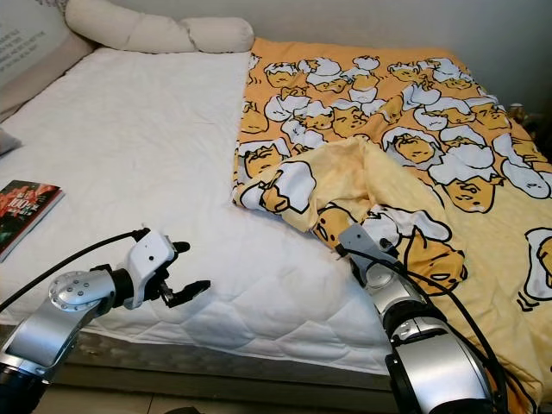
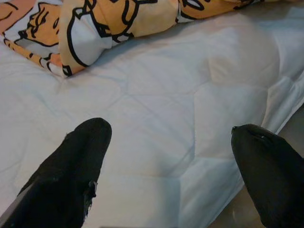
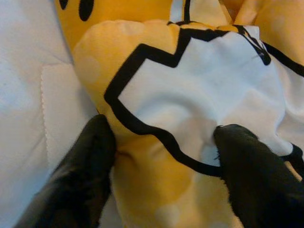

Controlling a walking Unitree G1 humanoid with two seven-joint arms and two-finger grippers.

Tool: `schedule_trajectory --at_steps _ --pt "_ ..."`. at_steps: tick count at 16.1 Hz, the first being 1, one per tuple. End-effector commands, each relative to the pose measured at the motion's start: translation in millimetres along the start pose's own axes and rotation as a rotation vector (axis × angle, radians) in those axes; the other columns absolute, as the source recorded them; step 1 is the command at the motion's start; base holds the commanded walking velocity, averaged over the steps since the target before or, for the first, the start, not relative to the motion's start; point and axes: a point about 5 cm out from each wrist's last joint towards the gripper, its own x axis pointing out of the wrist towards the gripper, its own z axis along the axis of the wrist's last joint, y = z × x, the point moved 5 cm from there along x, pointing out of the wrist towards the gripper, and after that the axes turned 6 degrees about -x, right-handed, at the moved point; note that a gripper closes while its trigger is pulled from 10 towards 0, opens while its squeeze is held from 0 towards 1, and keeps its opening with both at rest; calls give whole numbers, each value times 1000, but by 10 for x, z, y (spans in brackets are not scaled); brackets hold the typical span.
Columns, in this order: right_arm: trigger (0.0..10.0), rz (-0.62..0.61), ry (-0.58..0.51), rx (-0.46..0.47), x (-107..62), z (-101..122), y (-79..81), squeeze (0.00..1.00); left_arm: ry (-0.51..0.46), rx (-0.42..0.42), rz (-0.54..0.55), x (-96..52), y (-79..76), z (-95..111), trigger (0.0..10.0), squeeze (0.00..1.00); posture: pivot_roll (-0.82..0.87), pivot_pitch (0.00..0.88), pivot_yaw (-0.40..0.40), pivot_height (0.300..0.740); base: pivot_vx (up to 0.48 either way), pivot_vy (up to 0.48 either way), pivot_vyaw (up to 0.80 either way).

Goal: Clean up the room

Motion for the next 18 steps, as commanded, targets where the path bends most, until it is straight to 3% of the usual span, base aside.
schedule_trajectory --at_steps 1,9,18 --pt "0 -12 -1 -29 2 -6 -83 0 -4 8 -17 4 -17 48 10000 0 78 0 19 740 0 0 0" --pt "0 -3 -14 -44 2 9 -189 0 -16 -1 -16 53 2 97 10000 0 61 0 3 740 0 0 0" --pt "0 41 -28 83 2 29 -132 0 -20 -6 -30 59 54 126 10000 0 39 0 33 740 0 0 0"
